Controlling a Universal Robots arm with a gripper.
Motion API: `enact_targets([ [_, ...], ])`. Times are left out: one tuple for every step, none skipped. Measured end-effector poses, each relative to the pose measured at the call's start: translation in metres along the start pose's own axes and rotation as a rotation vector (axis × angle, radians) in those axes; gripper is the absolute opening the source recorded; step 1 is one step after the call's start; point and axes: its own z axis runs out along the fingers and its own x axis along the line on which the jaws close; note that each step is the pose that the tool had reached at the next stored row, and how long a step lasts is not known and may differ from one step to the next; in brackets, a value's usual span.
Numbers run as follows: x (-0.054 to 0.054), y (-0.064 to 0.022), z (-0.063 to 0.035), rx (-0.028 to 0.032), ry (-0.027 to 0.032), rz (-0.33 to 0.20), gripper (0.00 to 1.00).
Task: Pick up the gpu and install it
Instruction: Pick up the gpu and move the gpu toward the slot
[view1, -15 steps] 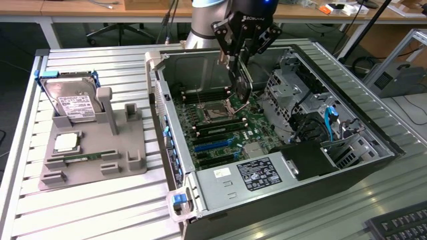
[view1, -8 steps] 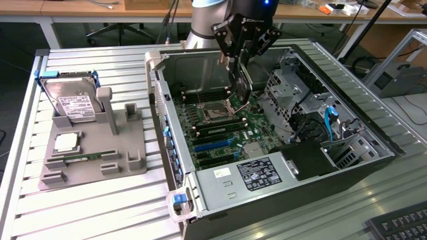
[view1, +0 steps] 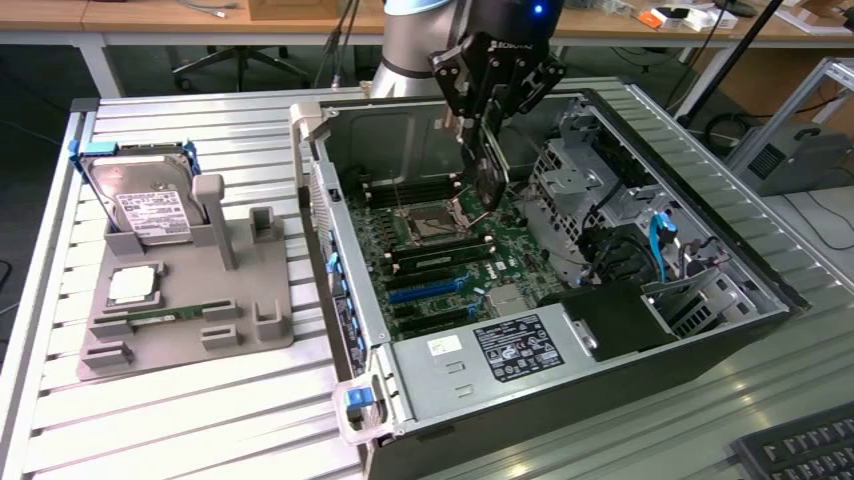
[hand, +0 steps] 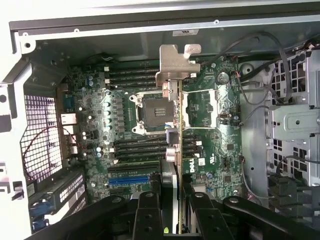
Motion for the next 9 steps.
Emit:
enact_targets([
  [-0.0007, 0.0001, 0.0005, 0.0000, 0.0000, 0.000, 0.27],
  [-0.0016, 0.0001, 0.0011, 0.0000, 0.0000, 0.000, 0.27],
  [-0.0023, 0.0002, 0.0015, 0.0001, 0.0000, 0.000, 0.27],
  [-0.0031, 0.0002, 0.0020, 0.0001, 0.0001, 0.000, 0.27],
  [-0.0041, 0.0003, 0.0025, 0.0001, 0.0000, 0.000, 0.27],
  [-0.0050, 0.0004, 0.0030, 0.0001, 0.0001, 0.000, 0.27],
  [-0.0057, 0.0004, 0.0033, 0.0001, 0.0000, 0.000, 0.27],
  [-0.0068, 0.0005, 0.0037, 0.0001, 0.0001, 0.000, 0.27],
  [-0.0075, 0.0006, 0.0040, 0.0001, 0.0001, 0.000, 0.27],
])
